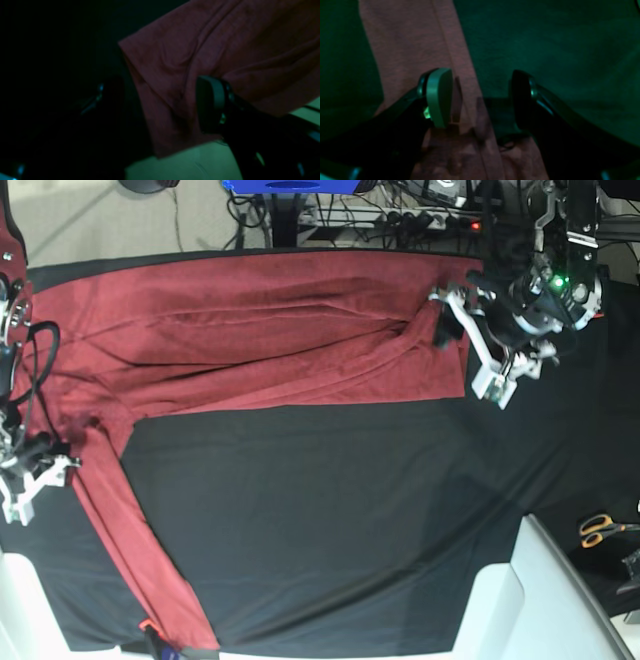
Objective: Fold the T-shirt properly
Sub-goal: 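Lift the left gripper off the shirt and withdraw it to the side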
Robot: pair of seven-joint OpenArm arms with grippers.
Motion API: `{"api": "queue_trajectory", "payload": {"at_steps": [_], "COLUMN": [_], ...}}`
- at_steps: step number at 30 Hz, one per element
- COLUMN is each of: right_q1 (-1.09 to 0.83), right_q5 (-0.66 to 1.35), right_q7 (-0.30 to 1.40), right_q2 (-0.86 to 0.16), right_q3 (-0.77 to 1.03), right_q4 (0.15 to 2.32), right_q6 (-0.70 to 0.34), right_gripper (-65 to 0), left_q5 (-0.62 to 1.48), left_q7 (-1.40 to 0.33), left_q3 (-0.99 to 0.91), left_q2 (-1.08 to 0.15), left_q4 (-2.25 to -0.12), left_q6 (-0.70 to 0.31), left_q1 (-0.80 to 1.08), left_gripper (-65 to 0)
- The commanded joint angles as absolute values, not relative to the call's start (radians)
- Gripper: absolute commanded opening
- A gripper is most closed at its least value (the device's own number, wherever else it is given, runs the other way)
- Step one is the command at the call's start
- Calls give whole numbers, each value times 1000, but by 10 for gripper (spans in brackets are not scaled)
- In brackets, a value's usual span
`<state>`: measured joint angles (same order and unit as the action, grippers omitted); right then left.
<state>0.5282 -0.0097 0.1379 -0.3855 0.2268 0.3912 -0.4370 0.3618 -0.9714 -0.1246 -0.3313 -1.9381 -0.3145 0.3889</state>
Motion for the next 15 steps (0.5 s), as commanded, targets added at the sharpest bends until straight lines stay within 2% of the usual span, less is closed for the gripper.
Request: {"api": "queue_trajectory", "payload": {"at_steps": [1,7,12,14,15], "right_q1": [556,558,558,558,558], "right_q5": [-5,-5,-5,-5,-5], "right_q7": [116,101,54,53,51], "right_q2": [-403,-390,-386,-384,-384], "right_q3": [228,228,228,228,228], "right_q4": [404,325,286,285,285], "right_q6": [-440,-440,-440,-440,-440], "right_gripper": [-293,-294,-296,-333,-389], "left_q5": [415,702,792,794,791], "left_q7": [-957,-957,-961,-963,-963], "left_q3": [-159,-407,-550,-595,-613], "left_q2": [-338,-334,-335,-335,-335], "left_q4": [-1956,-1956,-1956,-1956,-1956], "left_q6": [-341,-493,-567,-596,-625], "left_q1": [400,466,492,496,504], "left_gripper": [-217,-217,-217,-217,-217]}}
